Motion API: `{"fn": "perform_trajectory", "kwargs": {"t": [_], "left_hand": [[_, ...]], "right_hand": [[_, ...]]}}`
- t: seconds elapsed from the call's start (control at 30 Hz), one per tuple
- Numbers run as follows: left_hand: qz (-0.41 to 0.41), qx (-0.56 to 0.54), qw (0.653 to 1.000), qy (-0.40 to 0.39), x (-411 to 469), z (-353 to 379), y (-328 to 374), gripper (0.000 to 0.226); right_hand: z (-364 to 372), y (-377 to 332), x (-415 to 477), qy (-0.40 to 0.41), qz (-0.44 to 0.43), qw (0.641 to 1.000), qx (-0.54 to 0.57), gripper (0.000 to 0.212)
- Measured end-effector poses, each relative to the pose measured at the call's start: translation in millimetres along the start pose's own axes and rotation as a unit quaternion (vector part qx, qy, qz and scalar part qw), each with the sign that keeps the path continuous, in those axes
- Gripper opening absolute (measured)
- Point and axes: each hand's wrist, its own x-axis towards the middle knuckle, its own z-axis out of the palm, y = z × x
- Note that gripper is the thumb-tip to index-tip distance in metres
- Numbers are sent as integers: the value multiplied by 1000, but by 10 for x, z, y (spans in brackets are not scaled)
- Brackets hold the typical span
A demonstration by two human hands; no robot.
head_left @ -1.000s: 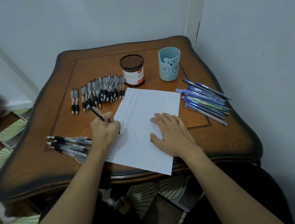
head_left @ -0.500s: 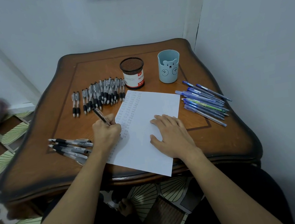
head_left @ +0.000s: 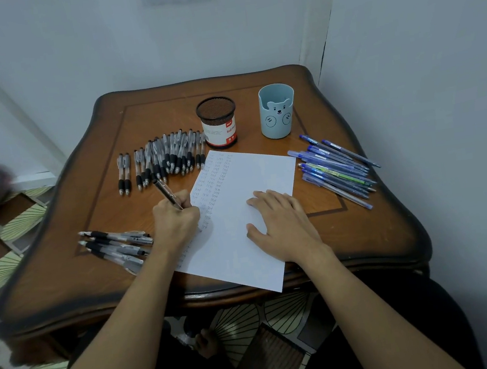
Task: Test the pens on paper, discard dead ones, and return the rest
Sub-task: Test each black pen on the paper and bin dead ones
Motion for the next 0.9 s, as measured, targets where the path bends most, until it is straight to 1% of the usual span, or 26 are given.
{"fn": "perform_trajectory", "kwargs": {"t": [0.17, 0.5, 0.6, 0.73, 0.8, 0.9], "left_hand": [[15, 2, 1000, -1, -16, 11, 12, 41], [22, -7, 999, -25, -23, 17, -1, 44], [8, -15, 999, -33, -2, 16, -36, 39], [30, -20, 999, -33, -47, 32, -22, 36], [35, -13, 999, -27, -53, 30, -23, 30], [19, -38, 999, -23, -30, 24, -39, 27]], "right_hand": [[6, -2, -6, 3, -1, 1000, -4, 54], [0, -10, -6, 3, 0, 1000, -3, 55], [-5, -11, -11, 1, -1, 1000, -3, 55], [-5, -10, -11, 7, -2, 1000, -3, 54], [0, -12, -12, 7, -2, 1000, -2, 54], [3, -7, -7, 4, -2, 1000, -4, 55]]}}
